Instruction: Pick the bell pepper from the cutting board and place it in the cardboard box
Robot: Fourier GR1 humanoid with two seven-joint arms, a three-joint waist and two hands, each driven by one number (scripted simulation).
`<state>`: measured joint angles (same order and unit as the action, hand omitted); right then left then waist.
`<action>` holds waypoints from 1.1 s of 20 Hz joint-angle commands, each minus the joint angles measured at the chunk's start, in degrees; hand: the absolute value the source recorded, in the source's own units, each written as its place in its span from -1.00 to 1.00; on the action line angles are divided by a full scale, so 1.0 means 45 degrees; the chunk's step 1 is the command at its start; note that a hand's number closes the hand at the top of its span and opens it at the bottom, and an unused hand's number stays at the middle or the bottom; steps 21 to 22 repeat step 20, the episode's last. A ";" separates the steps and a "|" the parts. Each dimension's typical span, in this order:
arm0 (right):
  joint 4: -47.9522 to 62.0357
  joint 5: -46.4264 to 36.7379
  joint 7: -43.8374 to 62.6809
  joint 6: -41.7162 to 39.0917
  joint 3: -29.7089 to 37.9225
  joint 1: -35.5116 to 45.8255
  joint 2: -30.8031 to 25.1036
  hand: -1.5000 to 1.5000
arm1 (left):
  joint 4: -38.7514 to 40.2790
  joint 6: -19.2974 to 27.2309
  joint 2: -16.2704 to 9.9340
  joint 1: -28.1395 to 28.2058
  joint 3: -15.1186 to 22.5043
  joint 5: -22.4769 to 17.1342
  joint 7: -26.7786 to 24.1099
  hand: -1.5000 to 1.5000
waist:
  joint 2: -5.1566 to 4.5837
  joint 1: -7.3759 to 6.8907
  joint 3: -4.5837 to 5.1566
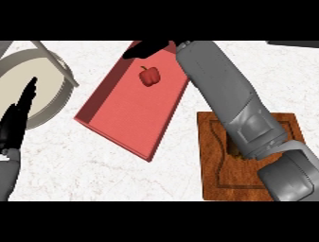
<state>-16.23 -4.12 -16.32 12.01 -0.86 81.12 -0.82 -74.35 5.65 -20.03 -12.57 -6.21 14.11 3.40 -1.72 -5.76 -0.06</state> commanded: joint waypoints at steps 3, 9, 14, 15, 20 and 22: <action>0.0554 0.0825 -0.0927 -0.1580 0.1097 -0.0297 -0.1419 -1.00 | -0.0409 0.0094 -0.0061 0.0701 -0.0229 -0.0027 0.0187 0.00 | 0.0118 0.0476 0.0008; 0.1212 0.0790 -0.1369 -0.2871 0.1379 -0.0640 -0.3298 -1.00 | -0.0421 0.0153 0.0083 0.0588 -0.0110 0.0136 0.0279 0.00 | 0.0102 0.0565 0.0003; 0.1422 0.0528 -0.2809 -0.4013 0.1314 -0.1829 -0.4702 -1.00 | 0.0003 0.0343 0.0263 0.0800 -0.0264 0.0136 -0.0395 0.00 | 0.0054 0.0621 0.0002; 0.1444 0.0486 -0.2464 -0.3729 0.1338 -0.1460 -0.4559 -1.00 | -0.0280 -0.0273 -0.0257 0.0737 -0.0608 -0.0284 -0.0182 0.00 | 0.0118 0.0597 0.0003; 0.1743 -0.0145 -0.3313 -0.6011 0.0789 -0.2159 -0.6065 -1.00 | -0.0092 0.0313 0.0260 0.0592 -0.0301 0.0170 -0.0107 0.00 | 0.0039 0.0579 -0.0007; 0.1743 -0.0145 -0.3313 -0.6011 0.0789 -0.2159 -0.6065 -1.00 | -0.0092 0.0313 0.0260 0.0592 -0.0301 0.0170 -0.0107 0.00 | 0.0039 0.0579 -0.0007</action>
